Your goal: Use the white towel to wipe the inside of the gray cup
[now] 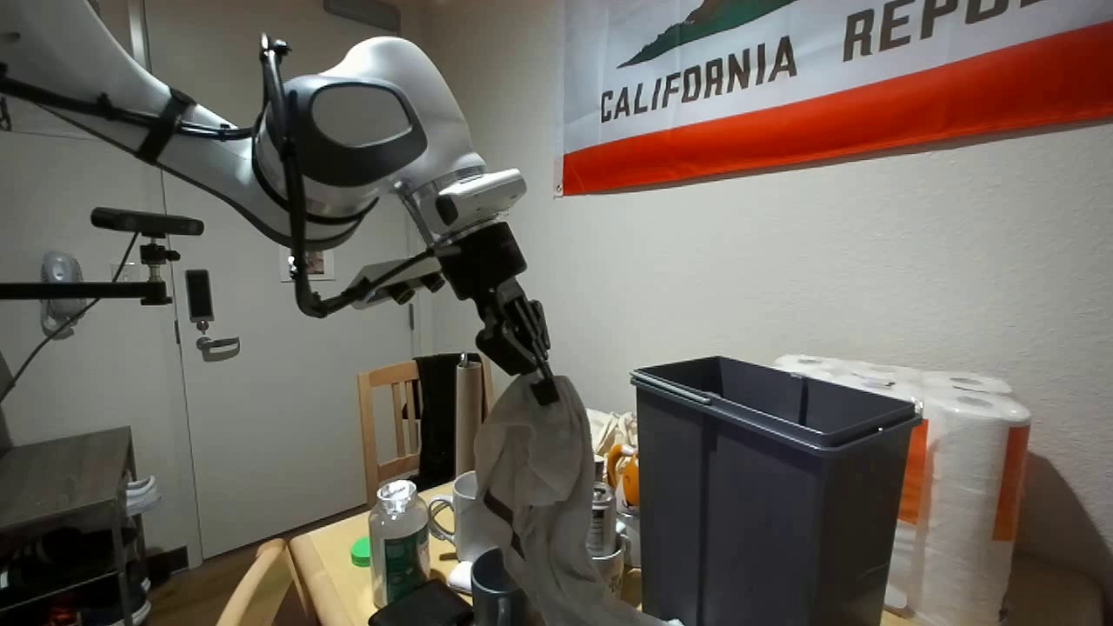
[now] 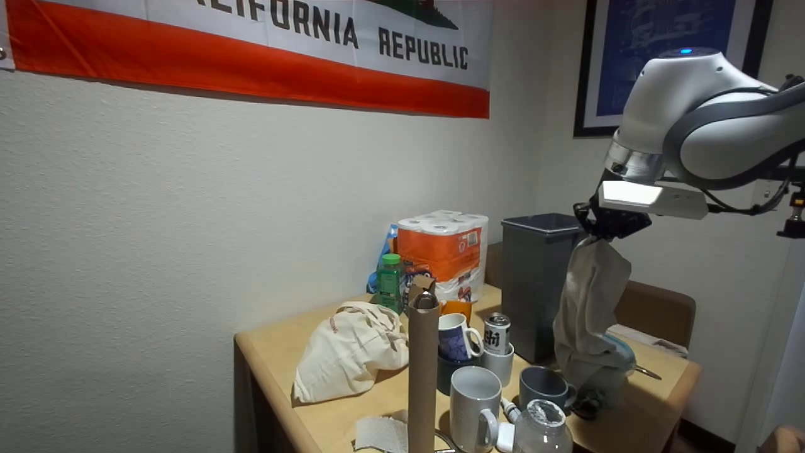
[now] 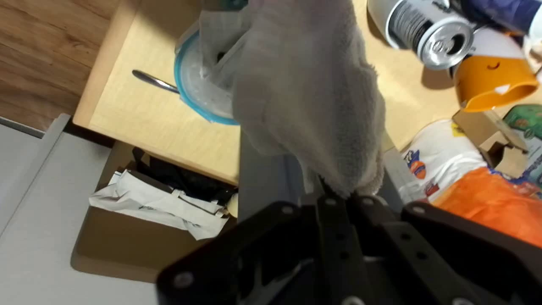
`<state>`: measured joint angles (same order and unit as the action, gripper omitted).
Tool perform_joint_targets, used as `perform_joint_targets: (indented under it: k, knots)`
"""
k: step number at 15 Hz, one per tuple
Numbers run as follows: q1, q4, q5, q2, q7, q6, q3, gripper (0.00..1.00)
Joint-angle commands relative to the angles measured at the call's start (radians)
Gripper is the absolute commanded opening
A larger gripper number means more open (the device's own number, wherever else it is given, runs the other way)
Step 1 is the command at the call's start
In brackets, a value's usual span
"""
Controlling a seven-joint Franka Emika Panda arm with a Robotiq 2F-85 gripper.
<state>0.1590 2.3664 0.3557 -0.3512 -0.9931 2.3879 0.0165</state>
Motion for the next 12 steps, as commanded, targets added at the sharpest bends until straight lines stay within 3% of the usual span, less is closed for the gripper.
perform_joint_targets:
  k: [1, 6, 12]
  knots:
    - [0.095, -0.006, 0.087, 0.053, -0.076, 0.108, 0.002, 0.01]
    - [0.168, -0.009, 0.183, 0.157, -0.180, 0.158, -0.030, 0.01]
    - [0.153, 0.013, 0.188, 0.277, -0.207, 0.297, -0.115, 0.01]
